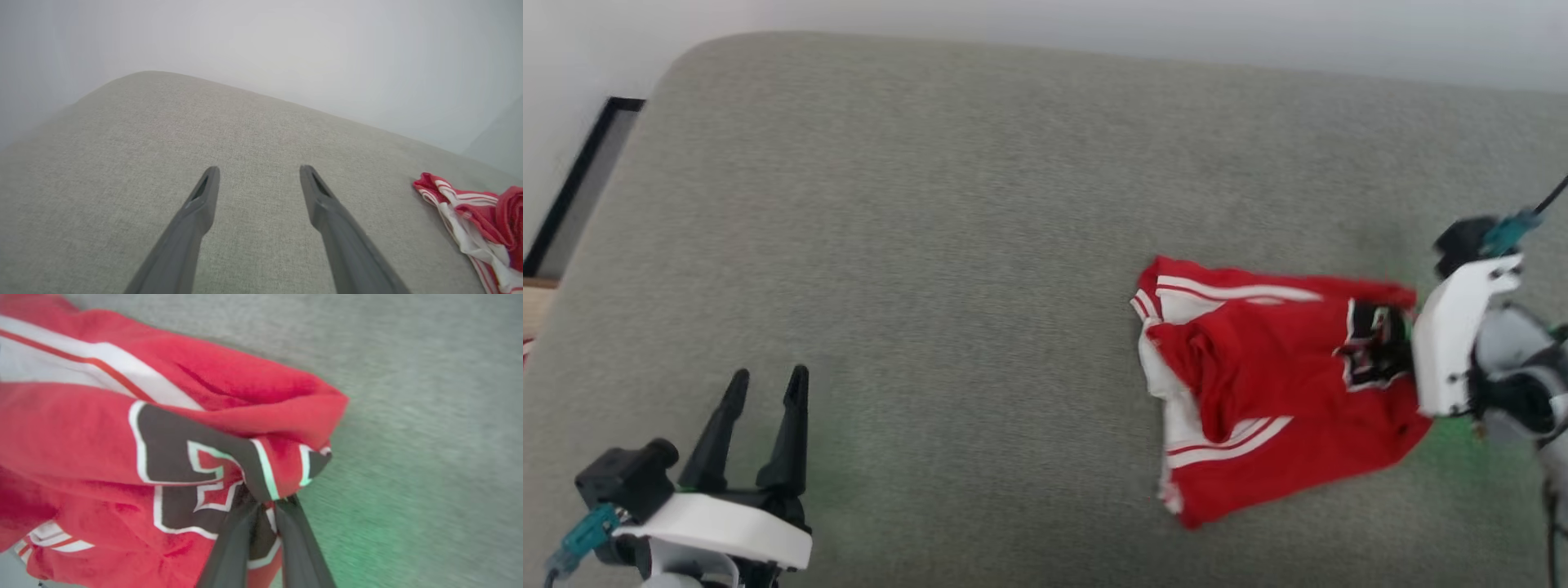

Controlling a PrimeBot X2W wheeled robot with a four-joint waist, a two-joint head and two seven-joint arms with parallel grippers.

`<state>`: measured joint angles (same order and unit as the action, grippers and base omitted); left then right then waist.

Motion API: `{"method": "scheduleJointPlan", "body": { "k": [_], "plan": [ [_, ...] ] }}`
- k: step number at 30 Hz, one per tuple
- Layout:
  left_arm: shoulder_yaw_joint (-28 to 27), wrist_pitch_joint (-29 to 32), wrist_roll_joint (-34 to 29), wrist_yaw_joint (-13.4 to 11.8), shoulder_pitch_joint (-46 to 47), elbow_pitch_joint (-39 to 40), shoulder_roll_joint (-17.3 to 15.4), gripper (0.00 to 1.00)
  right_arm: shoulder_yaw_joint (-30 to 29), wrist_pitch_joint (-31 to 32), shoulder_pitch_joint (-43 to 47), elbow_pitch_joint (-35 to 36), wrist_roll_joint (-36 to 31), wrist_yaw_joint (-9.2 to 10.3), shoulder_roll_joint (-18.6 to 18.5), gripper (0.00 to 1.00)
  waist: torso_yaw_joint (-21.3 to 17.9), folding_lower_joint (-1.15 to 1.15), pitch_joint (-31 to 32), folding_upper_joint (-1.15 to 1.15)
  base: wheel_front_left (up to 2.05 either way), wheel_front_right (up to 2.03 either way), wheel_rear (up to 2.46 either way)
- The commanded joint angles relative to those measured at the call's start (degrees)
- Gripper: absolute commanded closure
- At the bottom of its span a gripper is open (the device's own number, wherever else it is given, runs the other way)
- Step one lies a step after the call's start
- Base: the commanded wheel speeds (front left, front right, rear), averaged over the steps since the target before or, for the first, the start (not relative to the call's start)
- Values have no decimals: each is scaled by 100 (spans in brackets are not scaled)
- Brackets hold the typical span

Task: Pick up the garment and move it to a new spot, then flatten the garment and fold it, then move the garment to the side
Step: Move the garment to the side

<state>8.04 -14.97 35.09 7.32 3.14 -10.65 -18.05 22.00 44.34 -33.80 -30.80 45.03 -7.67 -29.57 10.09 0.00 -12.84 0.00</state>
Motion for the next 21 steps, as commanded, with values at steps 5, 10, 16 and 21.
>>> {"method": "scheduleJointPlan", "body": {
  "k": [5,10,16,21],
  "plan": [
    [181,-26,-93,18,357,45,-158,0,-246,-220,-264,111,-240,23,-318,100,-405,0,-203,0,0,0,0],
    [474,-26,-125,18,733,67,-307,0,-473,-339,-489,162,-541,21,-539,100,-753,0,-324,0,0,0,0],
    [1016,-25,-90,18,1290,45,-459,0,-680,-548,-747,191,-885,21,-839,100,-1157,0,-498,0,0,0,0],
    [1353,-25,-52,18,1692,6,-519,0,-853,-727,-972,97,-1151,21,-959,100,-1397,0,-634,0,0,0,0]
  ]
}}
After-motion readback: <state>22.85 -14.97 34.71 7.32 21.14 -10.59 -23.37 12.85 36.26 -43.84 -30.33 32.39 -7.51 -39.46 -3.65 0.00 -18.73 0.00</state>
